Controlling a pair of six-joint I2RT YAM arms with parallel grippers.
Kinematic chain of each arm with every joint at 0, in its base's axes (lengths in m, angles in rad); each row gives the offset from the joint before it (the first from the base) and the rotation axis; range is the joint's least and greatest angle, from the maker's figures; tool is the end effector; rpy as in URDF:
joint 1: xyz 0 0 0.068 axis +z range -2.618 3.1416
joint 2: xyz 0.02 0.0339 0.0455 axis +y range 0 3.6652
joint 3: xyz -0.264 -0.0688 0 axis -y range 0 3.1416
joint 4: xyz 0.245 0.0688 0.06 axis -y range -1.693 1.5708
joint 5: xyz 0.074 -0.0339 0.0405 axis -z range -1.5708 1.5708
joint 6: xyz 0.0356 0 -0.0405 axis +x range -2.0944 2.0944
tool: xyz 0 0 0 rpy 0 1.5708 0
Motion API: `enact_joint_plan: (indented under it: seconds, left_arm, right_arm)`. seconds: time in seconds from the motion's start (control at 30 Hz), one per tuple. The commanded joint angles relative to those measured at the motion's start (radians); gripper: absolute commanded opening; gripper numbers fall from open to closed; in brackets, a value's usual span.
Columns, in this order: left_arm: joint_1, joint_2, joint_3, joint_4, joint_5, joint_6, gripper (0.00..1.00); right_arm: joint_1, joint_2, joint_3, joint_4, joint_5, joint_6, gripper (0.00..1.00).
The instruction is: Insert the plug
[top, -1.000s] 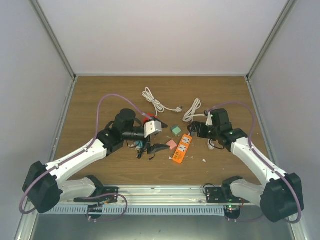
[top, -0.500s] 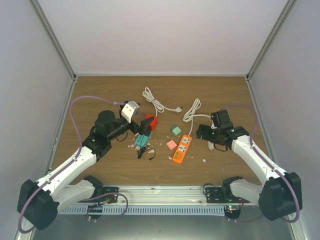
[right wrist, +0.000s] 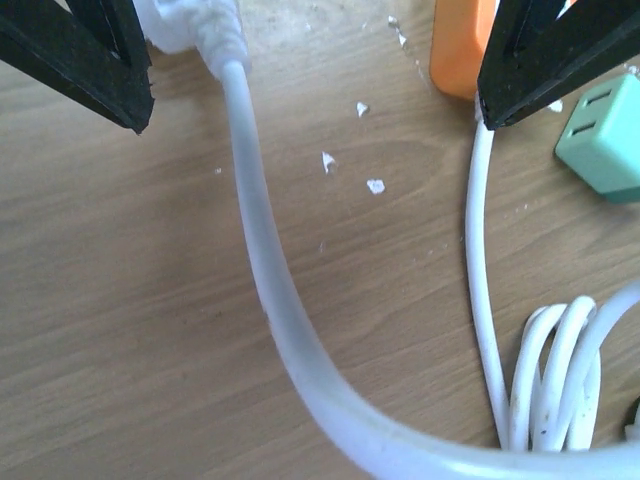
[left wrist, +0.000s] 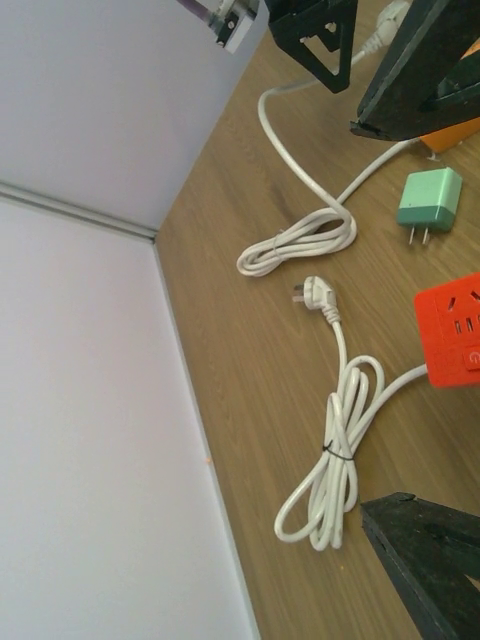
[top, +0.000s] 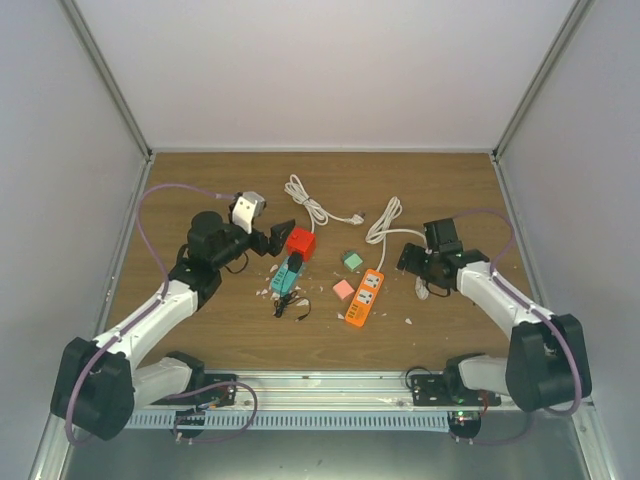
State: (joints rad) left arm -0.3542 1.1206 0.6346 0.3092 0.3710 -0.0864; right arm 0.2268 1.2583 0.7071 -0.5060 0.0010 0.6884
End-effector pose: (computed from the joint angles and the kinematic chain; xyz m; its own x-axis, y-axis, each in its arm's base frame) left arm 0.2350 -0.1006 0.2710 -0.2211 -0.0040 -0.9752 0.6413 0.7528 -0.1485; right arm 0.2269 0.0523 0.1921 -0.7980 0.4679 -0.3800 0.3659 0.8770 0.3115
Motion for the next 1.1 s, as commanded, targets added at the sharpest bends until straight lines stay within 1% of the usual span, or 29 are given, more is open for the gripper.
enact_joint_plan:
  seconds: [0.0, 0.23, 0.3, 0.43, 0.53, 0.63, 0.8, 0.87, 0.93, 1.0, 1.07]
  left_arm:
    - [0.033, -0.026, -0.038, 0.111, 0.023, -0.032, 0.99]
    - [0.042, -0.053, -0.072, 0.142, 0.047, -0.038, 0.99]
    - [0.042, -0.066, -0.075, 0.142, 0.043, -0.044, 0.99]
    - [0.042, -0.079, -0.071, 0.134, 0.065, -0.052, 0.99]
    - [0.042, -0.079, -0.055, 0.123, 0.088, -0.056, 0.99]
    - [0.043, -0.064, -0.016, 0.081, 0.117, -0.050, 0.99]
    - [0.040, 0.035, 0.114, -0.054, 0.092, -0.099, 0.99]
    - [0.040, 0.097, 0.170, -0.111, 0.138, -0.079, 0.99]
    - [0.039, 0.135, 0.190, -0.097, 0.258, -0.052, 0.99]
    - [0.037, 0.130, 0.184, -0.080, 0.274, -0.049, 0.99]
    - [0.034, 0.091, 0.165, -0.069, 0.257, -0.032, 0.99]
  right_arm:
    - [-0.026, 0.059, 0.002, 0.096, 0.020, 0.023, 0.90]
    - [-0.039, 0.135, -0.008, 0.154, -0.008, 0.010, 0.83]
    - [-0.041, 0.140, -0.007, 0.161, -0.025, 0.000, 0.80]
    - [-0.043, 0.127, -0.003, 0.172, -0.042, -0.022, 0.67]
    - [-0.043, 0.105, -0.007, 0.176, -0.049, -0.038, 0.54]
    - [-0.042, 0.086, -0.010, 0.178, -0.054, -0.053, 0.45]
    - [-0.043, 0.064, -0.018, 0.178, -0.061, -0.070, 0.42]
    - [-0.042, 0.056, -0.022, 0.179, -0.063, -0.077, 0.42]
    - [-0.042, 0.049, -0.030, 0.181, -0.065, -0.086, 0.42]
    - [-0.042, 0.046, -0.036, 0.182, -0.066, -0.093, 0.42]
    - [-0.044, 0.046, -0.042, 0.186, -0.066, -0.100, 0.42]
